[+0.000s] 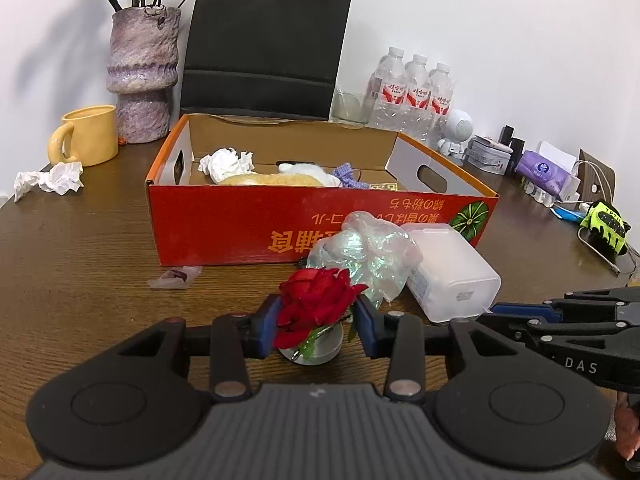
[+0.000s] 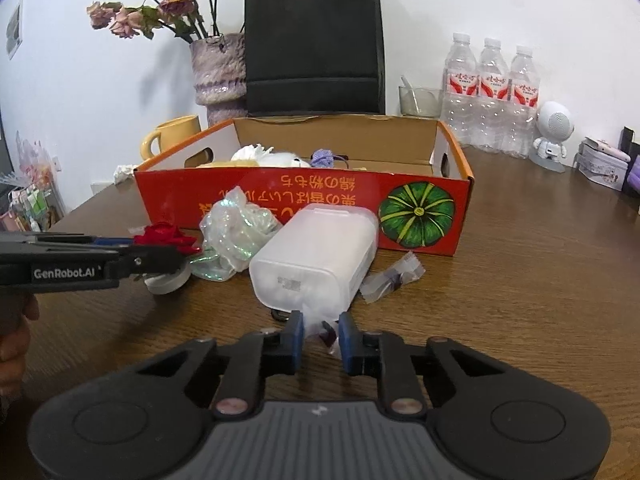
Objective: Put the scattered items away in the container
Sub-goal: 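Grasp the red rose with the left tool while the right tool grasps a small clear packet, then carry the rose and packet into the box and open both tools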
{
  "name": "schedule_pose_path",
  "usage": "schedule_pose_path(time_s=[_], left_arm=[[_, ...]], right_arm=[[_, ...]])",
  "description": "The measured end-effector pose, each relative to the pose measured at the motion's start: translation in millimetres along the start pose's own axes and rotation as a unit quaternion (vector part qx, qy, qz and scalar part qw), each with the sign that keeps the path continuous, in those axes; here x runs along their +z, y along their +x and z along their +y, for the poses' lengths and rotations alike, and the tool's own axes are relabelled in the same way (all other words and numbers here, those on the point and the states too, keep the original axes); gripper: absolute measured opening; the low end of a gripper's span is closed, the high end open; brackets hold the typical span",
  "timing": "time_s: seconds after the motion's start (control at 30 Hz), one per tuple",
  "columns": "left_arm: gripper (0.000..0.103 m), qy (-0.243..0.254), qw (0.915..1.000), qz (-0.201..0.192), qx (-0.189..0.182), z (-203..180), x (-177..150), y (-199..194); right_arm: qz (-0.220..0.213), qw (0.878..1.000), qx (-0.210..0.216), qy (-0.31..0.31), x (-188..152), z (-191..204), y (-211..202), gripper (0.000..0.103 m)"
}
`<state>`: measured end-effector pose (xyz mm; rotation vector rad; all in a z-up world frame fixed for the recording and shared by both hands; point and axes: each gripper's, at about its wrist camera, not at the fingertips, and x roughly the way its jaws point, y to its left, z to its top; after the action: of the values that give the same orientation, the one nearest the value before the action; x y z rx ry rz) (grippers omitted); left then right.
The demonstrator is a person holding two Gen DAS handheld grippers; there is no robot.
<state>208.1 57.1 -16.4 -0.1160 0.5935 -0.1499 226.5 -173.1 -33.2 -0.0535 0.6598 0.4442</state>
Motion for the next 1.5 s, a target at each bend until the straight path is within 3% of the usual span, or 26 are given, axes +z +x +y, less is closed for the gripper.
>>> schedule_pose_path(time_s=[0.1,0.8,1.33,1.5], left_arm=[[0.04,-0.001,1.0,0.001,0.0,-1,-1,-1],[0.04,-0.018,0.9992,-0.034,0.005,-11,0,-15],[0.039,-0.017,0.9947,-0.101,-0.012,-15,61,-27],[0.039,-0.03,0.9955,-0.09,-0.012,-8,53,-24]], right_arm=[[-0.006,1.0,0.002,0.01,0,-4,-4,0.01],[-0.058,0.997,0.01,0.05,8,-21,-25,0.01],[-0.134,0.99,0.017,0.026,86,-29,-41,0.01],[-0.119,0.992,0.021,0.029,81,-33,-32,0.01]])
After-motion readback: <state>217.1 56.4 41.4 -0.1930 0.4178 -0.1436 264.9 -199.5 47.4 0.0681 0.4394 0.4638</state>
